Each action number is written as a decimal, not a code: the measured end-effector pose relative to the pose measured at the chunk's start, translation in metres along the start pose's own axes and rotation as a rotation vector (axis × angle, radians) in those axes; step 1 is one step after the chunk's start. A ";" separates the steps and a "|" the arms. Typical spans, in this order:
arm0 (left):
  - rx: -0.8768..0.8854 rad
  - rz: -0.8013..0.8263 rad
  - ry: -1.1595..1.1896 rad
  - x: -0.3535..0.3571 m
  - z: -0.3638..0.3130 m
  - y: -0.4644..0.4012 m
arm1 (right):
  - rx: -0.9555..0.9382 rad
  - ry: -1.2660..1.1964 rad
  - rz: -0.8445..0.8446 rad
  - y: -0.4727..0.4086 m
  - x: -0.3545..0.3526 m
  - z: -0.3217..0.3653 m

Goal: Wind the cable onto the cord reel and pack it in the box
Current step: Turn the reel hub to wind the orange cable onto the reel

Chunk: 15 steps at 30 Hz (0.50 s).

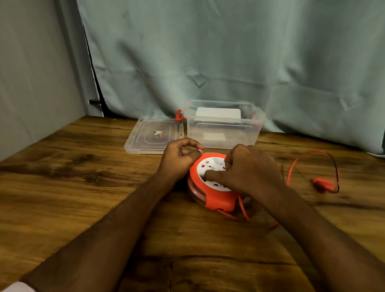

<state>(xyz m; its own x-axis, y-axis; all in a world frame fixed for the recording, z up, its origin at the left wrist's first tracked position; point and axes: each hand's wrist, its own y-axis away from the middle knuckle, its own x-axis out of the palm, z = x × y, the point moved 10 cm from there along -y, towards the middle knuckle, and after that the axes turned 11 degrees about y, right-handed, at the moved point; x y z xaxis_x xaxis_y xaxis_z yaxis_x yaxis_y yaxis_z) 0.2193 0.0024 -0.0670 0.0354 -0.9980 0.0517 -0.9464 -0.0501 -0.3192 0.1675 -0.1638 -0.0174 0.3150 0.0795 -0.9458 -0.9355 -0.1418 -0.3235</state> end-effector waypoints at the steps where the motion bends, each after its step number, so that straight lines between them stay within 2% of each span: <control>1: -0.002 0.004 -0.004 0.000 0.000 0.000 | 0.006 -0.009 0.001 0.000 0.000 0.003; 5: 0.009 0.037 -0.010 0.003 0.000 0.000 | -0.030 -0.018 0.012 -0.002 0.004 0.014; 9: 0.008 0.052 -0.022 0.004 -0.001 -0.001 | -0.174 -0.085 -0.017 -0.007 -0.011 0.011; 13: 0.002 0.053 -0.029 0.004 -0.001 0.000 | -0.365 -0.218 0.198 -0.007 -0.003 0.000; 15: -0.003 0.053 -0.031 0.004 -0.001 0.000 | -0.378 -0.310 0.287 -0.006 0.005 -0.009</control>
<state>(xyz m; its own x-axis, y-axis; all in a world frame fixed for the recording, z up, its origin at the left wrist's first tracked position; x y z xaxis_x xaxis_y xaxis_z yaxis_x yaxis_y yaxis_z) 0.2193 -0.0017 -0.0657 -0.0051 -1.0000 0.0050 -0.9480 0.0033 -0.3182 0.1760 -0.1711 -0.0208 -0.0587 0.2635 -0.9629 -0.8364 -0.5396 -0.0966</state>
